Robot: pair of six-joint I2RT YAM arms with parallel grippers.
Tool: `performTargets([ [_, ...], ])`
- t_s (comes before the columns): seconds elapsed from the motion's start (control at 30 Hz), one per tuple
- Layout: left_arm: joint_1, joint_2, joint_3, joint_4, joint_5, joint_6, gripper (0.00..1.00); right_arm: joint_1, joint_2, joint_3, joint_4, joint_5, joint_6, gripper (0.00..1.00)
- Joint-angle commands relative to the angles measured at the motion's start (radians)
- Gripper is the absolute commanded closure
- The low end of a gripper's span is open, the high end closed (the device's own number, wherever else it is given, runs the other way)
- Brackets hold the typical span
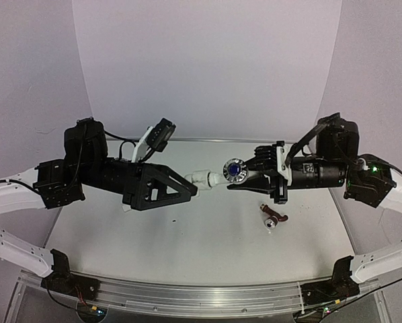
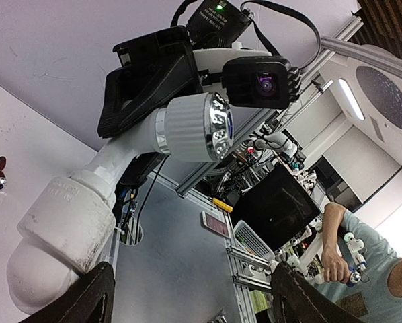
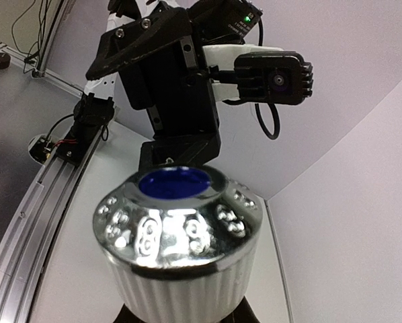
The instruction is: Install the water faucets
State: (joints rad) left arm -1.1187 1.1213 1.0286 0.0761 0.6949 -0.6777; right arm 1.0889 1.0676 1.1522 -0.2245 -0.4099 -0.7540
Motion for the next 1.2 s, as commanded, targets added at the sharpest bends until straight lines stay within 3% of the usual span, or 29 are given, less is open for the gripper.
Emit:
performTargets([
  [0.0,0.000,-0.018,0.026,-0.008,-0.060,0.030,0.20,0.004,0.002,0.064,0.126,-0.046,0.103,1.00],
  [0.33,-0.001,-0.016,0.022,0.004,-0.047,0.026,0.17,0.003,0.009,0.048,0.215,0.039,0.232,1.00],
  [0.73,0.000,-0.054,0.005,-0.006,-0.164,0.044,0.15,0.004,-0.015,0.030,0.255,-0.075,0.349,1.00],
  [1.17,0.000,-0.024,0.010,0.007,-0.135,0.044,0.14,0.003,-0.006,0.033,0.340,-0.055,0.470,1.00],
])
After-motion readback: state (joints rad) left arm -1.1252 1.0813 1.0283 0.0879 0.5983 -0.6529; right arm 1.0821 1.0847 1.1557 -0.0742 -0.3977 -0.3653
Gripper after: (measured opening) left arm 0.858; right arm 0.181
